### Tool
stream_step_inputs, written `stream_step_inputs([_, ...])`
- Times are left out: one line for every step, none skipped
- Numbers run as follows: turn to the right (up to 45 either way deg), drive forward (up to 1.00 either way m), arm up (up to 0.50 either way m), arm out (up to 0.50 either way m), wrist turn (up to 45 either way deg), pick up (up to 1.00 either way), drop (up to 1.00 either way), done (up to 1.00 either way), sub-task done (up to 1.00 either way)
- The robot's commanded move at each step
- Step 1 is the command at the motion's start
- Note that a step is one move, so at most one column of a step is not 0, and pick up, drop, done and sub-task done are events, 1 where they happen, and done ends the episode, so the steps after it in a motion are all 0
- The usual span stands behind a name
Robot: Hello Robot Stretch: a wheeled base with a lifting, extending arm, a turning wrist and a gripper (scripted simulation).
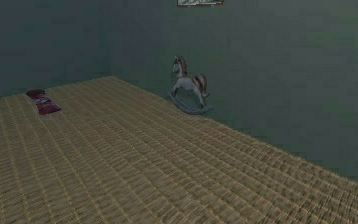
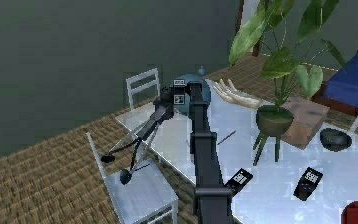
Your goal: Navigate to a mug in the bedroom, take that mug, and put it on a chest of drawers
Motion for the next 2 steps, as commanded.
stream_step_inputs([0.0,0.0,0.0,0.0,45.0,0.0,0.0,0.0,0.0])
stream_step_inputs([0.0,0.0,0.0,0.0,45.0,0.0,0.0,0.0,0.0])
